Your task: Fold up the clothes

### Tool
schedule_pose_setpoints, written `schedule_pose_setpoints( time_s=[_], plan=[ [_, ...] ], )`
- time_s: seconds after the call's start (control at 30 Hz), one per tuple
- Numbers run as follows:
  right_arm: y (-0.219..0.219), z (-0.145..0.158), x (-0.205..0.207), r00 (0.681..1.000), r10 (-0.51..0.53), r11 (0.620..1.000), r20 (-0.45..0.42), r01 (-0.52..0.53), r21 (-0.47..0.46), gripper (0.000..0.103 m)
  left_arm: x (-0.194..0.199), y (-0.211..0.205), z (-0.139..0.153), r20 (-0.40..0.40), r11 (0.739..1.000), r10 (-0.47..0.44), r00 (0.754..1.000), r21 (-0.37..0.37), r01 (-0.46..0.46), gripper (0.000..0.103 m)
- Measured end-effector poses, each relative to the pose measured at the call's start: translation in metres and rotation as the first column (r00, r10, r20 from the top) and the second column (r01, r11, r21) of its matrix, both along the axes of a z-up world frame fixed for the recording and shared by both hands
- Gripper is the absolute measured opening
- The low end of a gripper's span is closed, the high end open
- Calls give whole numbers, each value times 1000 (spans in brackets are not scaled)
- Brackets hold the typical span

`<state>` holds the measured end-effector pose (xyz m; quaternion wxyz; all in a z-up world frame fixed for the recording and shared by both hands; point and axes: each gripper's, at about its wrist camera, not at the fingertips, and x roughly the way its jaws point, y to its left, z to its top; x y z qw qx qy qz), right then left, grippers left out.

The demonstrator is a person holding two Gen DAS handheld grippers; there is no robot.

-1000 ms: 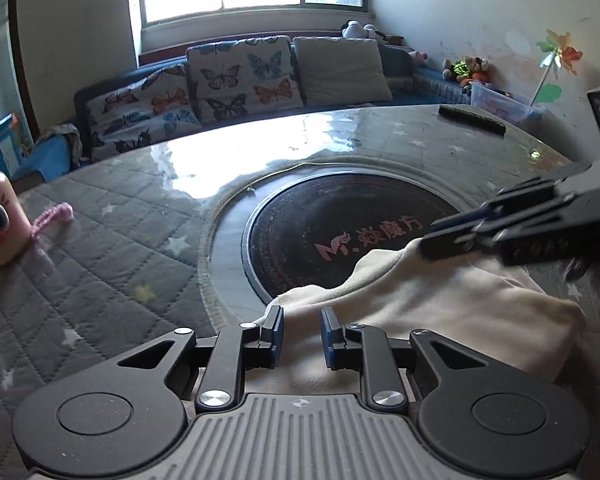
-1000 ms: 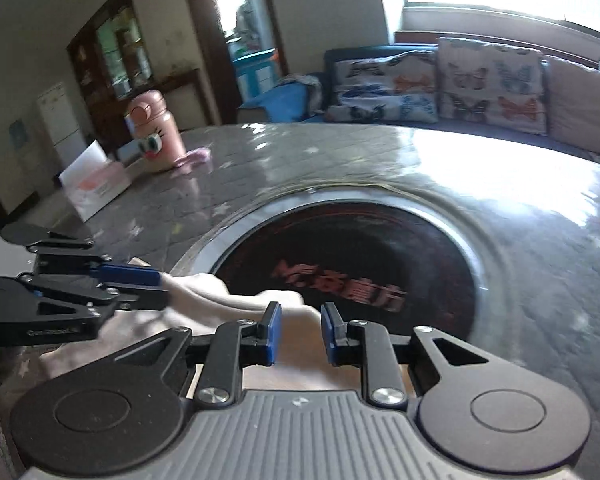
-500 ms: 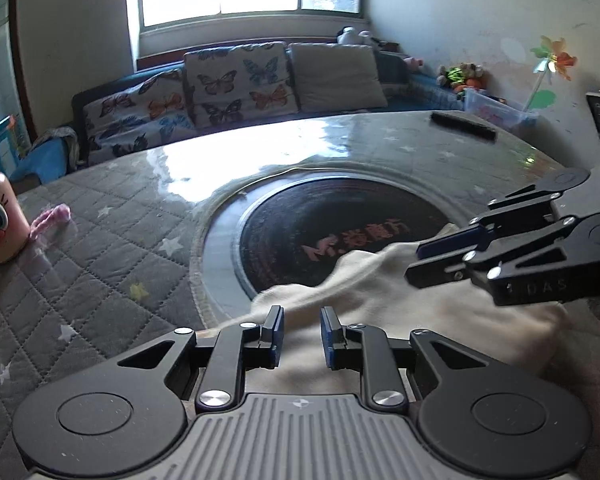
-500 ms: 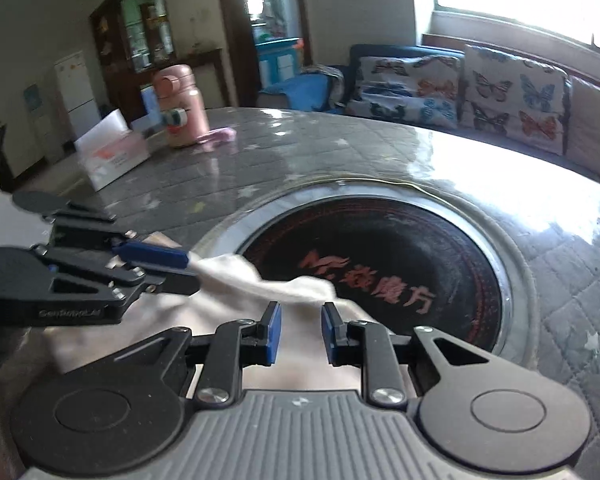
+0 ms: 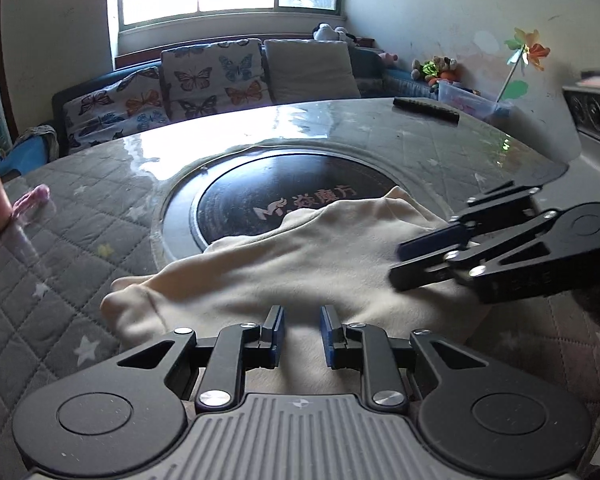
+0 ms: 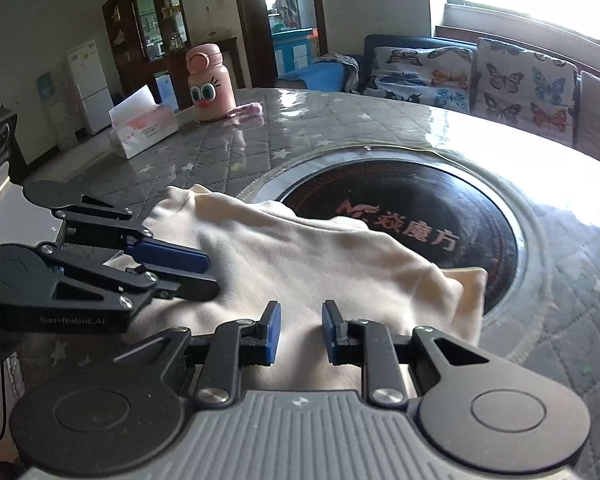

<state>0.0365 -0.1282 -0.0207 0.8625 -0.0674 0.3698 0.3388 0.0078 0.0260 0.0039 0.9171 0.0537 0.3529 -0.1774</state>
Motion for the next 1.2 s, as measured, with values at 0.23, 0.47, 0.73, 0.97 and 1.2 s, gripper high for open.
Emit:
schedule_pose_setpoints(
  time_s=[0.23,0.47,0.73,0.97,1.2],
  plan=[
    [-28,-1,-10,998,-60,998,-4,60,19,23,-18,18,4,3,999,51,999,-3,-51,23],
    [-45,5,-28,997,-76,997,23,76,23,26,-43,37,5,9,996,84,996,11,-84,23],
    [-60,8,-43,996,-79,997,49,80,-4,26,-64,46,8,15,994,106,994,25,-107,23],
    [-59,2,-48,997,-57,996,43,60,-60,26,-72,53,5,3,990,136,991,44,-136,24],
    [-47,26,-51,995,-2,1000,104,2,-1,27,-72,54,16,40,987,154,987,30,-155,24]
  ],
)
